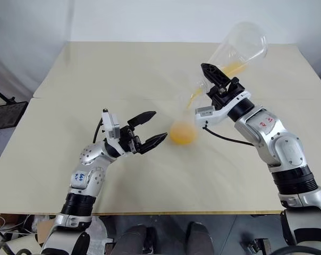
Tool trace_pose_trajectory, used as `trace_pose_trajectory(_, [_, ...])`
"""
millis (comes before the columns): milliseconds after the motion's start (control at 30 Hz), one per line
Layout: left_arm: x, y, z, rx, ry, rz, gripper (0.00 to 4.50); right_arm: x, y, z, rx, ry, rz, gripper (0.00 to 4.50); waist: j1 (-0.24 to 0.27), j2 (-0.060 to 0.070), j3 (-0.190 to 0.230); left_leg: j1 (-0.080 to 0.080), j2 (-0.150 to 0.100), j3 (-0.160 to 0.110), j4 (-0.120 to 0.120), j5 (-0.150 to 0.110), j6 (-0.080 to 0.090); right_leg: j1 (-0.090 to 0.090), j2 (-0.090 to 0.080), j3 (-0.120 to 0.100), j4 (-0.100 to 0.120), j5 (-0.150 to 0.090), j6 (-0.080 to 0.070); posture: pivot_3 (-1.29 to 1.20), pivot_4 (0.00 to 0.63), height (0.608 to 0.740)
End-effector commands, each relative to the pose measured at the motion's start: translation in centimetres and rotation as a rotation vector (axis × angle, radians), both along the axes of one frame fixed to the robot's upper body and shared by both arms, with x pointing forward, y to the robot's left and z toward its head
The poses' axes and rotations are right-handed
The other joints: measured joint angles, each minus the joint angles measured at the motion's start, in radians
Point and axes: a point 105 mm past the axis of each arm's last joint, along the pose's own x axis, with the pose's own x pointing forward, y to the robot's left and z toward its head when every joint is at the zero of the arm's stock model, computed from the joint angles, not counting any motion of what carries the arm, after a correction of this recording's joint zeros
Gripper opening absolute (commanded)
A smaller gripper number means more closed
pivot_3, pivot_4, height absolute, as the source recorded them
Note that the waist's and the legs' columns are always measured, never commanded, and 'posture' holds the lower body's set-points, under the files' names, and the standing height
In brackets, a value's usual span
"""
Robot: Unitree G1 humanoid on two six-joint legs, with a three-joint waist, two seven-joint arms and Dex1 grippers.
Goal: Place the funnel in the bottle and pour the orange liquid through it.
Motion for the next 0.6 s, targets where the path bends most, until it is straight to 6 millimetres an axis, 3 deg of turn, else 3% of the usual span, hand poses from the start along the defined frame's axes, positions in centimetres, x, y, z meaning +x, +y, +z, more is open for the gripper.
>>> trace_pose_trajectory(33, [-0.31,-0.29,0.67,-0.008,-0.039,-0.004,4.5,-0.59,-0.49,1.73,0.014,-0.073,0.0,2.45,0.0,0.0,0.0,0.0,0.0,0.0,0.0,0.0,0.0,0.0,0.0,0.0,0.0,0.0,0.0,0.0,0.15,0.74])
trace_pose_trajectory(600, [-0.3,-0.45,0.81,-0.016,-0.045,-0.003,4.5,-0.73,-0.27,1.87,0.021,-0.082,0.008,2.45,0.0,0.0,0.0,0.0,0.0,0.0,0.0,0.0,0.0,0.0,0.0,0.0,0.0,0.0,0.0,0.0,0.15,0.74])
